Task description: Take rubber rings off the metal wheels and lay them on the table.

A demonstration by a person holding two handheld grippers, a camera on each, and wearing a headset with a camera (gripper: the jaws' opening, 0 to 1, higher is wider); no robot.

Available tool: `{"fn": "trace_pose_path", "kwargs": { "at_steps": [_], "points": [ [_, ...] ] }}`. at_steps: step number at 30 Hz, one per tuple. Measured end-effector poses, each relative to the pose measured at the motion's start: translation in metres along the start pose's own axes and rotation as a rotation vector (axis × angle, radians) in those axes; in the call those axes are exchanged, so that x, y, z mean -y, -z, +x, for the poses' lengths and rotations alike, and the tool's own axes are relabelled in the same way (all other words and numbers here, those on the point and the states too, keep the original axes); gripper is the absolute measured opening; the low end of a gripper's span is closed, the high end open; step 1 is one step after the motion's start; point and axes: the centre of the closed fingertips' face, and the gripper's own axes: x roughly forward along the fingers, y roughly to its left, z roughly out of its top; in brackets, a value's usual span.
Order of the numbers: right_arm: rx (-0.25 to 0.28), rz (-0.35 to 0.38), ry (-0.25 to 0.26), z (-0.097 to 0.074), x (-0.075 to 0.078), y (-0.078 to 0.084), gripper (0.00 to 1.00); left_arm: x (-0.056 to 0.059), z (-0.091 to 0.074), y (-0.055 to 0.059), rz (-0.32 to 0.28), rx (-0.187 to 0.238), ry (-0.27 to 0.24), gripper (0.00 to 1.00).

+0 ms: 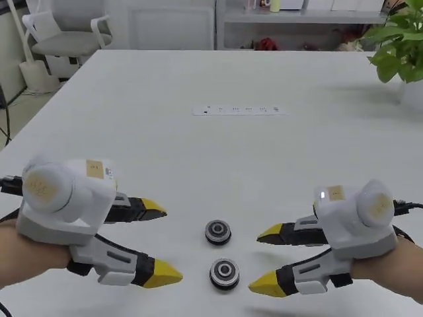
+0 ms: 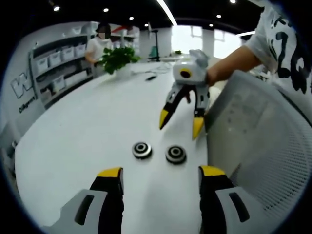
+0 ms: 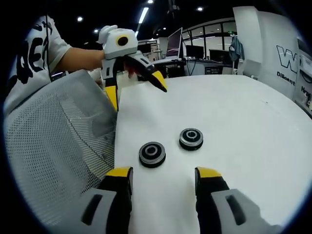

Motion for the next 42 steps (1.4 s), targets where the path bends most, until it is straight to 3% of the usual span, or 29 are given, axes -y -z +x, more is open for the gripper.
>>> {"fn": "trace_pose_path", "kwargs": {
  "at_steps": [13,28,36,42],
  "points": [
    [0.004,-0.028,-0.075,0.014,-0.011,-0.003,0.39,0.013,0.026,-0.002,0.017,-0.017,0.084,0.54],
    [-0.005,-0.051,-0.098,0.024,-0.013,-0.002,0.34,0.025,0.051,-0.004,0.045,-0.038,0.147,0.47],
    [-0.009,-0.049,-0.098,0.024,-0.014,0.0,0.34,0.032,0.063,-0.005,0.035,-0.039,0.182,0.38],
    [-0.014,-0.047,-0.098,0.024,-0.014,0.002,0.34,0.032,0.073,-0.006,0.023,-0.036,0.183,0.29]
  ]
}}
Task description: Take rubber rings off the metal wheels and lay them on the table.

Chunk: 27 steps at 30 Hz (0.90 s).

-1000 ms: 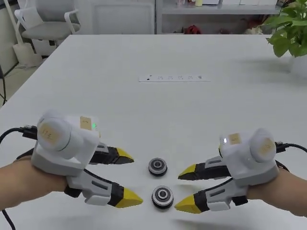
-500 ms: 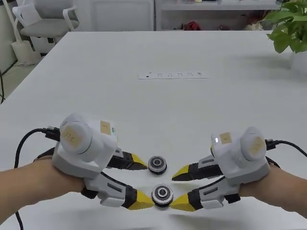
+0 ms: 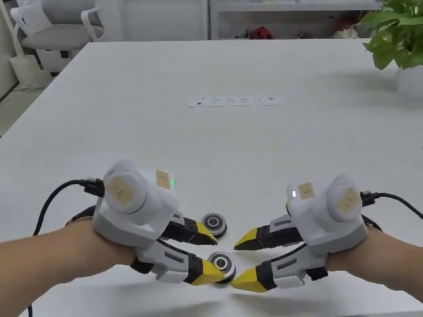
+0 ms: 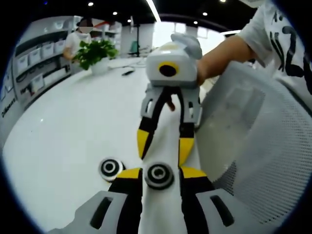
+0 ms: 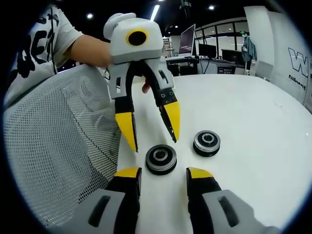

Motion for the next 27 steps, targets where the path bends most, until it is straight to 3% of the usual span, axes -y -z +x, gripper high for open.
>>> {"fn": "trace_pose_path", "kwargs": {
  "at_steps": [13,17,22,27],
  "points": [
    [-0.01,0.004,-0.009,0.001,-0.002,0.003,0.32,0.002,0.01,0.01,-0.02,-0.031,-0.016,0.21],
    [-0.018,0.001,-0.013,0.002,-0.003,0.004,0.32,-0.003,0.01,0.01,0.004,-0.027,-0.052,0.14],
    [-0.014,-0.008,-0.013,0.004,-0.004,0.003,0.31,-0.001,0.011,0.01,0.045,-0.028,-0.067,0.14],
    [-0.015,-0.006,-0.012,0.007,-0.005,0.003,0.3,-0.001,0.011,0.01,0.035,-0.02,-0.076,0.14]
  ]
}}
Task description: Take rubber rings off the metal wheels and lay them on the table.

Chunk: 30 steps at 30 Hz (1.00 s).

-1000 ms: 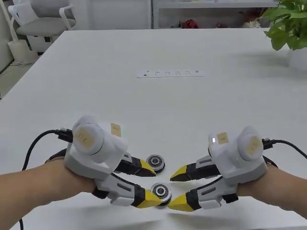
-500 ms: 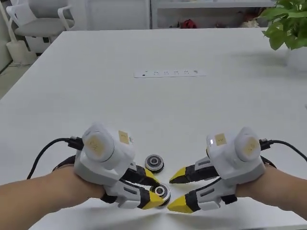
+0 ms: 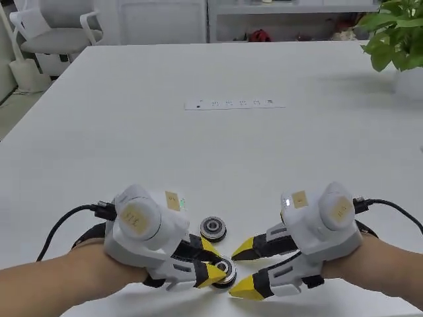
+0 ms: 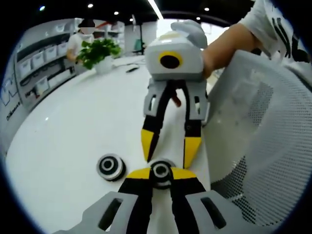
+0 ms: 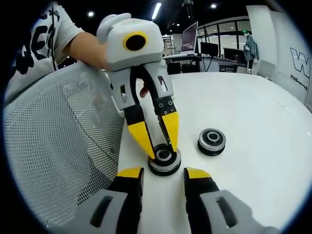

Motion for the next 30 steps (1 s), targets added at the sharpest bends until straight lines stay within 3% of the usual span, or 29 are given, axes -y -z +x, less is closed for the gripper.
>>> {"fn": "trace_pose_path", "kwargs": {
  "at_steps": [12,30],
  "points": [
    [0.044,0.049,0.008,0.0018,0.0038,-0.0062,0.25,0.0,0.0003,-0.0002,0.013,0.004,-0.001,0.14],
    [0.001,0.044,0.028,-0.0046,0.0034,0.003,0.13,0.0003,0.0,-0.0005,0.024,0.007,-0.011,0.14]
  ]
}}
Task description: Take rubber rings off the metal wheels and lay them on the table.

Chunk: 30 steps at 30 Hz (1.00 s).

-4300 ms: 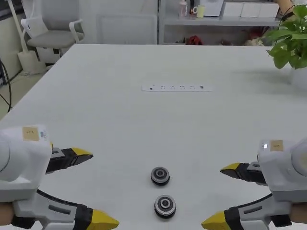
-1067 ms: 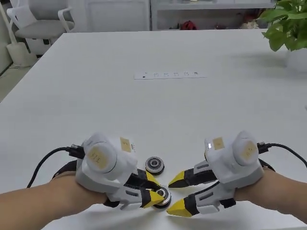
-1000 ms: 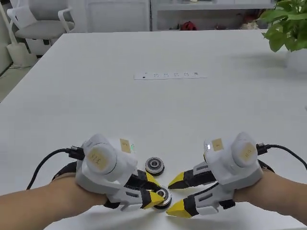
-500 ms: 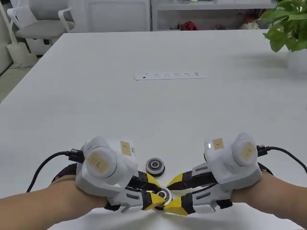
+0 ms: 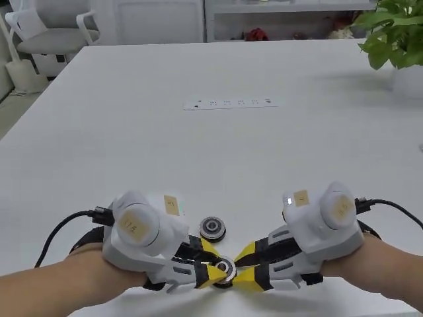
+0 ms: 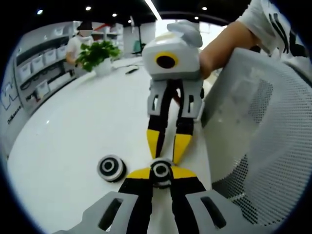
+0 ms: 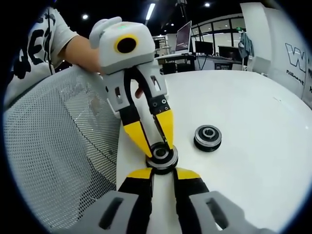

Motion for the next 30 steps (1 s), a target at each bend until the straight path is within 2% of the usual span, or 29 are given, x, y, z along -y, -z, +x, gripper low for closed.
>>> {"fn": "trace_pose_path", "kwargs": {
  "at_steps": [9,15,21,30],
  "points": [
    [-0.018,0.025,0.003,-0.0005,0.0002,0.0019,0.1,-0.0006,-0.0001,0.0001,0.002,-0.002,-0.003,0.13],
    [-0.017,0.087,0.014,-0.0022,0.003,0.0033,0.03,-0.0004,0.0,0.0001,0.005,-0.003,-0.004,0.13],
    [-0.025,0.097,0.025,-0.0023,0.0038,0.0031,0.01,-0.0006,-0.0001,0.0003,0.011,-0.004,-0.004,0.13],
    [-0.032,0.163,0.035,-0.0038,0.0064,0.0027,0.0,-0.0004,0.0002,0.0002,0.015,-0.01,-0.007,0.13]
  ]
}}
